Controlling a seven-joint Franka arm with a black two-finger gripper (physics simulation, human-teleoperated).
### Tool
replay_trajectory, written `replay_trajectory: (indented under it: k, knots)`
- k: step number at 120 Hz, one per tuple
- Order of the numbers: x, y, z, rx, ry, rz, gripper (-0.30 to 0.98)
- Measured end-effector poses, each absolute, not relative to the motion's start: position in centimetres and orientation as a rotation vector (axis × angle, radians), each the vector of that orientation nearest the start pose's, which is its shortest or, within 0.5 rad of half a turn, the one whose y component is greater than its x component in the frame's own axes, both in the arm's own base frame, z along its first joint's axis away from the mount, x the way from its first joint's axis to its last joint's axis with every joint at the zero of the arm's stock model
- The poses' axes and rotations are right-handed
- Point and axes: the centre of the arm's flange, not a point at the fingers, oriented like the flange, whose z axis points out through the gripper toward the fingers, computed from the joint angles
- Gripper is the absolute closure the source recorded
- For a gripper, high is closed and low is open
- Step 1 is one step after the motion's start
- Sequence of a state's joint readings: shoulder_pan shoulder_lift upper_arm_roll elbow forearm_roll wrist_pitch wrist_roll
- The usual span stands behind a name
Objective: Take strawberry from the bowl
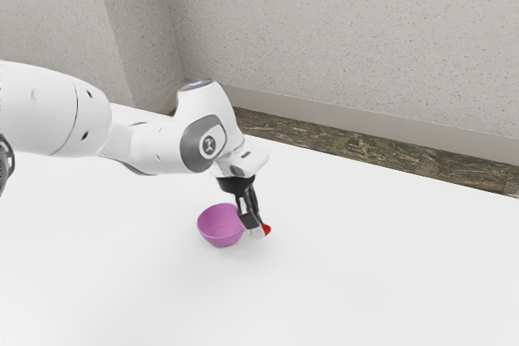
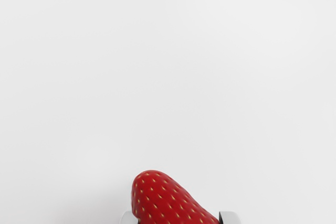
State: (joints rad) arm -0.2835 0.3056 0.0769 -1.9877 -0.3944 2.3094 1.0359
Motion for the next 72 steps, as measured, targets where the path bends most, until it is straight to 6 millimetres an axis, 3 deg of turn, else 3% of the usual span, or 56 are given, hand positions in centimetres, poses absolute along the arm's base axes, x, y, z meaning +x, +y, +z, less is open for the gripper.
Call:
replay_trajectory:
  k: [34, 53, 72]
  knots:
    - [58.9, -15.6, 28.5, -2.999, 1.584, -0.136, 0.65]
    - [58.7, -16.2, 28.7, -3.006, 1.592, -0.134, 0.34]
    - [58.6, -16.7, 30.4, -2.999, 1.604, -0.169, 0.16]
